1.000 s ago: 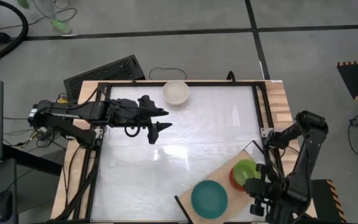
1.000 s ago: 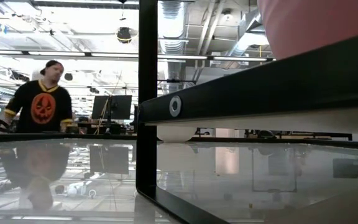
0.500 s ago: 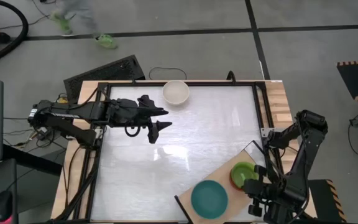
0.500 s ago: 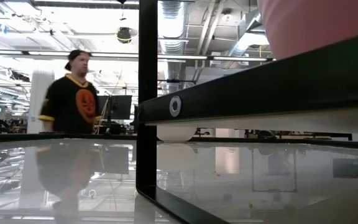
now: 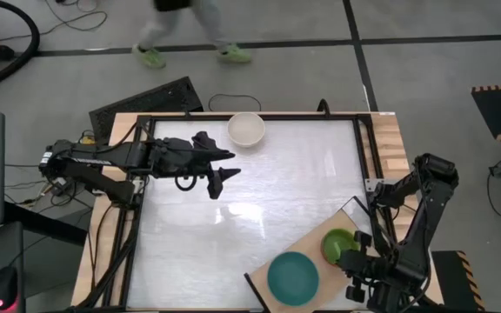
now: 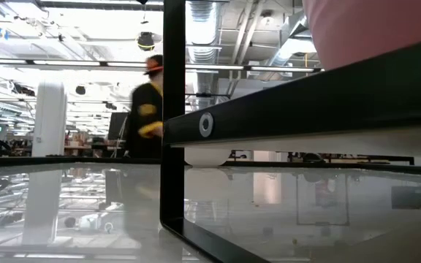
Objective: Place and stack bowls onto a shelf
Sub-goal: Stack the white bowl on top of the dark green bowl on the shelf
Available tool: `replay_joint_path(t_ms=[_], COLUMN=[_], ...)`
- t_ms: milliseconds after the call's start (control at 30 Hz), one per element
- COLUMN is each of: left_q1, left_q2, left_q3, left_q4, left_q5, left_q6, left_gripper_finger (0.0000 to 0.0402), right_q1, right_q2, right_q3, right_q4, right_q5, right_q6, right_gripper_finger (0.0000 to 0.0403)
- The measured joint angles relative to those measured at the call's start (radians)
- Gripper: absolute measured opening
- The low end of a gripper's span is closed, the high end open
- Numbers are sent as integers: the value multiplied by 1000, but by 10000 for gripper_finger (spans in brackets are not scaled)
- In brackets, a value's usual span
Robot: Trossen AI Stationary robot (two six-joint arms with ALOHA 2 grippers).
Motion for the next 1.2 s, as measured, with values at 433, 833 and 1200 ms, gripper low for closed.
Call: replay_joint_path(t_ms=[433, 833, 1200], left_q1=[178, 535, 677], left_q2=[76, 368, 558], left_q3=[0, -1, -1], left_q4=[-203, -163, -83], left_q5=[7, 357, 467], left_q6=[118, 634, 900], left_gripper_finger=[229, 229, 228], right_q1=[-13, -17, -16], right_q2=[-64, -163, -160], right_q3=[98, 119, 119], right_q4=[-87, -82, -111], right_q5=[-31, -39, -71], right_q6=[-7, 27, 21], right_gripper_finger=[57, 57, 57])
